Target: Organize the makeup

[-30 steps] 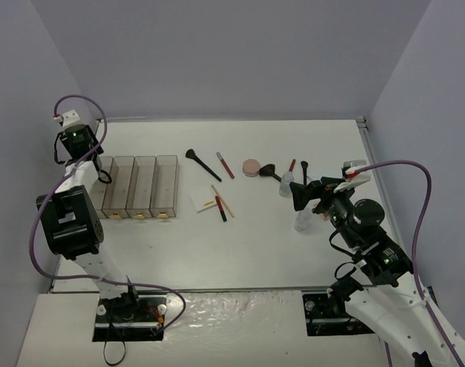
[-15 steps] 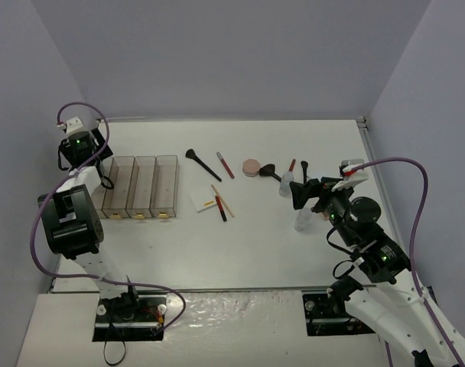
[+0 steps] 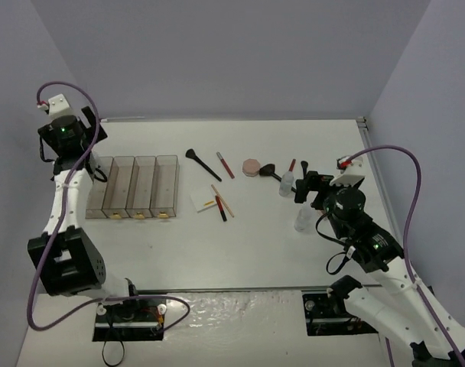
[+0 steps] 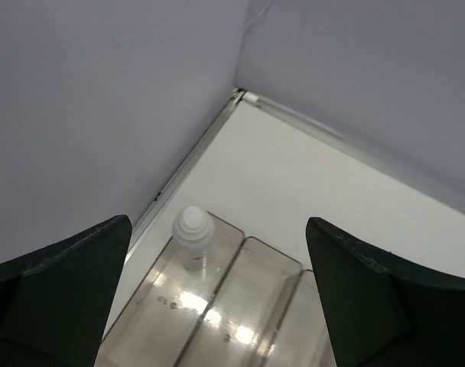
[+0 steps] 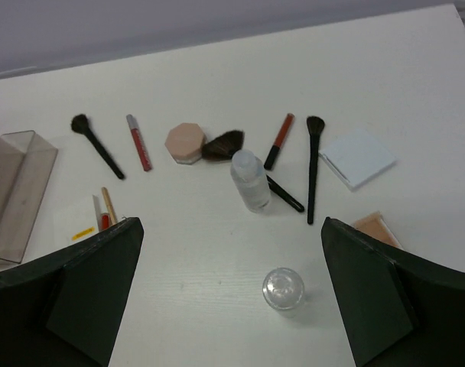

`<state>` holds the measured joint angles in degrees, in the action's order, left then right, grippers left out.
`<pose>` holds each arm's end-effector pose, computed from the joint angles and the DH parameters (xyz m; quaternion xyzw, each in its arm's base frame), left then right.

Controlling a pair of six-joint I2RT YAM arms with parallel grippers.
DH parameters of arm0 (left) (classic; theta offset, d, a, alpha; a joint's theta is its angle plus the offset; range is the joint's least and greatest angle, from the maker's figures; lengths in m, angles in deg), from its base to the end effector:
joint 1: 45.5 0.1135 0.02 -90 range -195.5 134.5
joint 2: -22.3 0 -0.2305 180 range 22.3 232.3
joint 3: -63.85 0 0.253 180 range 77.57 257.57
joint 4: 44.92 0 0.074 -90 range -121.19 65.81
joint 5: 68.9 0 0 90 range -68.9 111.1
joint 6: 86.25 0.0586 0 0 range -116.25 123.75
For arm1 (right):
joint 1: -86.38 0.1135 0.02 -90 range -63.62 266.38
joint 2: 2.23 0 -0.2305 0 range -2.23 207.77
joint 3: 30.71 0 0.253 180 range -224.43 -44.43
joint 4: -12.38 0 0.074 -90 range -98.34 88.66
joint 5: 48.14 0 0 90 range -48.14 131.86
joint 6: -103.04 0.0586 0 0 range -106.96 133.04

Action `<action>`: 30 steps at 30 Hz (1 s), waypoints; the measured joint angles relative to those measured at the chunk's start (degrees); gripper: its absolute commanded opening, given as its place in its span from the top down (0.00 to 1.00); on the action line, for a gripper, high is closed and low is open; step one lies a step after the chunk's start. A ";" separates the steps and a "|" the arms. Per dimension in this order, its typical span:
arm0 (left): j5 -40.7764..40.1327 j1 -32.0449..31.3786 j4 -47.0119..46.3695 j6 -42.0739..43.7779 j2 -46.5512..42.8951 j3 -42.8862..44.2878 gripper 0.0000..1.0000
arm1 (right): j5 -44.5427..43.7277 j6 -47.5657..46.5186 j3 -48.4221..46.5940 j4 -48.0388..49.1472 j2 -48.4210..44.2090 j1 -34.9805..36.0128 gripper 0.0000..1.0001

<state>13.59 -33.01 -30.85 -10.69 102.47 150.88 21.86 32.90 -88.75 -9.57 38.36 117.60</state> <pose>0.3526 0.0860 0.3543 -0.2164 0.7179 0.0379 0.6606 0.1942 0.0943 0.3292 0.0457 0.7313 0.1732 0.6581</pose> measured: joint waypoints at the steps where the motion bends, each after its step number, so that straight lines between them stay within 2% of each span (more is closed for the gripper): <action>1: 0.00 -1.72 1.20 -0.28 -2.75 0.51 0.03 | -0.50 1.11 0.00 -0.69 0.92 0.00 0.00; 6: 0.49 -15.38 6.47 -1.57 -15.38 0.11 0.03 | -2.29 8.18 0.40 -3.44 5.58 0.00 0.00; 10: 2.12 -26.82 9.02 -2.27 -21.53 -6.63 0.03 | -2.66 12.80 2.82 -4.39 9.65 0.00 0.15; 12: 1.76 -31.62 8.99 -2.92 -23.31 -11.20 0.03 | -3.43 14.98 4.25 -4.84 11.95 0.00 0.21; 14: 1.38 -35.31 9.81 -3.46 -23.76 -16.02 0.03 | -4.38 16.47 5.03 -5.39 14.54 0.00 0.22; 18: 0.44 -43.63 10.95 -4.13 -22.62 -23.49 0.03 | -5.82 18.90 5.62 -5.82 17.26 0.00 0.20; 23: 0.12 -49.86 10.97 -4.51 -20.75 -25.60 0.03 | -6.88 21.71 8.63 -5.05 15.28 0.00 0.17; 30: -0.47 -51.75 9.25 -4.60 -17.74 -25.54 0.03 | -7.03 22.63 13.27 -4.60 13.04 0.00 0.19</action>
<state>13.12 -84.76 -21.60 -15.29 84.73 125.34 14.83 55.54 -75.48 -14.17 51.40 117.60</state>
